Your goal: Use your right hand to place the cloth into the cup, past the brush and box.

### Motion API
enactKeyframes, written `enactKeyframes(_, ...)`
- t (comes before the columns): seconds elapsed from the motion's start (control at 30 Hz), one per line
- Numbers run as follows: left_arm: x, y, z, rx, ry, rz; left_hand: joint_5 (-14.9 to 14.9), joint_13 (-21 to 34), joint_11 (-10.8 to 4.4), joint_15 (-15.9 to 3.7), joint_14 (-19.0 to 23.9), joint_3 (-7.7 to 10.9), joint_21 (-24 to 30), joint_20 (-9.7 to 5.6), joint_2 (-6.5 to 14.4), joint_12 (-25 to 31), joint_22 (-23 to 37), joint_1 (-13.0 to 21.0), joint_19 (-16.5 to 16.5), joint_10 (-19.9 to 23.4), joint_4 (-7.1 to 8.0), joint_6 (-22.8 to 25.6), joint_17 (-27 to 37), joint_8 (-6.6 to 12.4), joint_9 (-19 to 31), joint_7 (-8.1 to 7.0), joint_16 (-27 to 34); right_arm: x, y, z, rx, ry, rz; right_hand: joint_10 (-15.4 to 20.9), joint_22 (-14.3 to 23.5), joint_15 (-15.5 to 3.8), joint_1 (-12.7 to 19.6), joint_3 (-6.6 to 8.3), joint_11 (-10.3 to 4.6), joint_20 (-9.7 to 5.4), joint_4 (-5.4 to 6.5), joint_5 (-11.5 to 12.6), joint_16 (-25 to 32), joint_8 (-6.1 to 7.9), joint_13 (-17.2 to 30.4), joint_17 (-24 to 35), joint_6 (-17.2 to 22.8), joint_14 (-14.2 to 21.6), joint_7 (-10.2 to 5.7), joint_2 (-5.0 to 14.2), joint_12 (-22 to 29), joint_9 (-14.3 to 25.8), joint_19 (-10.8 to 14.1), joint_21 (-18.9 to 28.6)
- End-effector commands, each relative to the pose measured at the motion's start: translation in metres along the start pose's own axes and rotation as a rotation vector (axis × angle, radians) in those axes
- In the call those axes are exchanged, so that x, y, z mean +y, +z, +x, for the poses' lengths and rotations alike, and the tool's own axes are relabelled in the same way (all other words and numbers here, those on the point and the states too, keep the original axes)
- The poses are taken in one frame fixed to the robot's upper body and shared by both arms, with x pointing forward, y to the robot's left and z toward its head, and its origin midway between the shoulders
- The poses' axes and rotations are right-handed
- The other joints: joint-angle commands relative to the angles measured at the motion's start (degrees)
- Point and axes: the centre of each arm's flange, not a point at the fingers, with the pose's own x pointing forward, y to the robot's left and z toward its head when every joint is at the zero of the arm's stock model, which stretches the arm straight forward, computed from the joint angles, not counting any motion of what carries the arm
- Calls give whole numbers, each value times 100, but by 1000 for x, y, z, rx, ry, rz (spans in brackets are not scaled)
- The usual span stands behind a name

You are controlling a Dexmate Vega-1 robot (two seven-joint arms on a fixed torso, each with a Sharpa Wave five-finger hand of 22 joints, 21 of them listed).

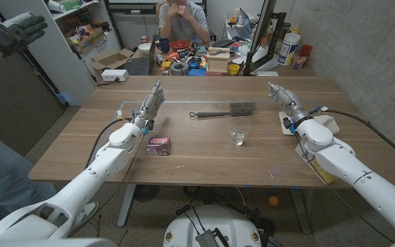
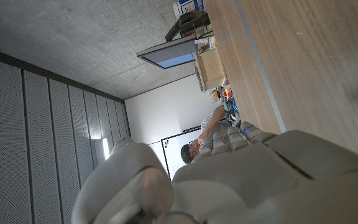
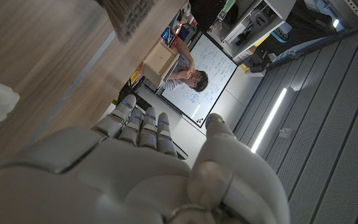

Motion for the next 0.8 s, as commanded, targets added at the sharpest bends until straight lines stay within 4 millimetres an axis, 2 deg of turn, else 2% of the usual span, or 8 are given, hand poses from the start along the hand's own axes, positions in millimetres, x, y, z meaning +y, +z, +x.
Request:
enactKeyframes(0.03,-1,0,3,4,-12,4,37,17,-54,-16,-36,-36,-15,-19,50,38,9,23,-54,-29,19,-8,7,57,23,-48,28,-13,19,-21,9,-51,-189,90,22,35,115,11,-9,98,-101,9,35,52,10,10,83,117,10,-62,50,8,78,8)
enactKeyframes(0.47,3,3,0,3,-5,12,41,18,-75,-43,-35,-43,-21,-9,71,42,10,32,-70,-23,16,-9,7,58,24,-83,31,-19,39,-38,97,-30,-482,100,17,68,241,18,25,236,-228,11,1,83,12,9,212,123,-17,-137,34,9,123,-20)
enactKeyframes(0.53,4,2,0,6,-4,11,41,18,-75,-48,-37,-43,-22,-4,74,43,11,33,-73,-21,16,-9,8,59,24,-84,31,-19,42,-41,112,-19,-525,96,17,71,260,16,32,296,-249,10,-3,92,12,9,251,127,-25,-152,29,10,130,-26)
enactKeyframes(0.6,4,1,0,7,-4,11,42,18,-78,-47,-30,-44,-23,1,77,45,11,34,-74,-17,16,-6,8,60,25,-91,33,-19,45,-43,126,-17,-569,103,17,84,289,13,32,385,-278,9,5,103,13,9,310,174,-52,-173,26,11,195,-17)
enactKeyframes(0.77,4,-1,2,11,-7,8,43,19,-80,-46,-28,-47,-23,7,89,46,12,39,-77,-18,14,1,8,64,25,-94,35,-20,54,-47,153,-4,-687,335,9,181,491,23,20,813,-419,7,37,157,20,6,641,464,-63,-244,86,23,638,53)
enactKeyframes(0.8,4,-1,2,11,-9,10,44,19,-79,-44,-28,-48,-24,8,90,45,12,40,-78,-19,14,5,8,65,25,-95,35,-21,56,-48,161,-3,-711,385,8,191,523,23,28,940,-434,7,33,163,22,5,696,496,-86,-255,98,26,710,61)
